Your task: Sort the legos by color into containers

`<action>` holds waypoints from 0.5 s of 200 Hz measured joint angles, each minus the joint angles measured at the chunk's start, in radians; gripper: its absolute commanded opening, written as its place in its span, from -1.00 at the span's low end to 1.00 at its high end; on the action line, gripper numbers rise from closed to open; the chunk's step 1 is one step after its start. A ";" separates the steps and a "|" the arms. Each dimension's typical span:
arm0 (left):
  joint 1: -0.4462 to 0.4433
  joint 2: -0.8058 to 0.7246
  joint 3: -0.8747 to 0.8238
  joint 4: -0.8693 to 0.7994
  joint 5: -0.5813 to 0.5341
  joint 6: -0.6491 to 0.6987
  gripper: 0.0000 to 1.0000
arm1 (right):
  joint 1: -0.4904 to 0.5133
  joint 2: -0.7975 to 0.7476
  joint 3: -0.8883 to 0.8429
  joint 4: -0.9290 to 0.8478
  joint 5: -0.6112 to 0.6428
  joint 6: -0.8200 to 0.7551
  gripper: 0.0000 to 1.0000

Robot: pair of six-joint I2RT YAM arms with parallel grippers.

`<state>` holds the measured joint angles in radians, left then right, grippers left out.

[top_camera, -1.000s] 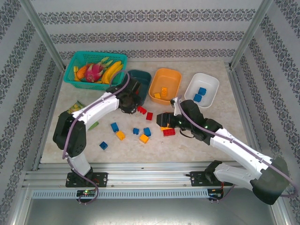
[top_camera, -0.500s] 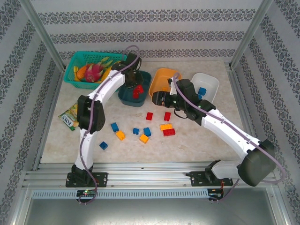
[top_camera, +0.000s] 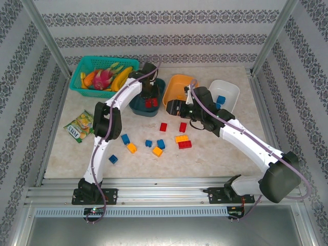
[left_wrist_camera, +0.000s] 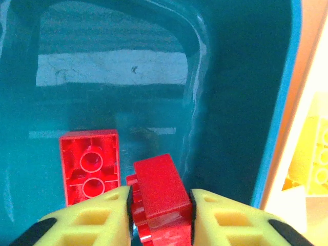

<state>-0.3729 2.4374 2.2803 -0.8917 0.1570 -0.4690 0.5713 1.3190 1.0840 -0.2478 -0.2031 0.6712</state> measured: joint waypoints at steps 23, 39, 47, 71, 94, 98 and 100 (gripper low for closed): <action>0.000 0.000 0.002 -0.008 0.000 0.002 -0.01 | 0.000 -0.003 -0.005 -0.006 0.001 0.003 0.38; 0.000 -0.007 0.002 -0.013 0.000 -0.003 0.12 | 0.000 -0.008 -0.014 -0.010 0.004 0.003 0.37; 0.000 -0.014 0.002 -0.020 0.000 -0.005 0.16 | 0.000 -0.010 -0.018 -0.013 0.005 0.003 0.37; 0.000 -0.067 0.002 -0.037 -0.005 -0.015 0.21 | 0.001 -0.017 -0.029 -0.018 0.006 -0.002 0.38; 0.000 -0.198 -0.060 -0.037 -0.027 -0.053 0.24 | 0.019 -0.019 -0.029 -0.034 0.029 -0.028 0.36; 0.000 -0.233 -0.080 -0.038 -0.031 -0.064 0.25 | 0.026 -0.019 -0.029 -0.037 0.031 -0.034 0.36; 0.000 -0.250 -0.093 -0.036 -0.034 -0.068 0.25 | 0.031 -0.019 -0.029 -0.039 0.035 -0.039 0.36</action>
<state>-0.3729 2.1876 2.1872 -0.9276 0.1226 -0.5365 0.6018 1.3003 1.0554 -0.2871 -0.1680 0.6323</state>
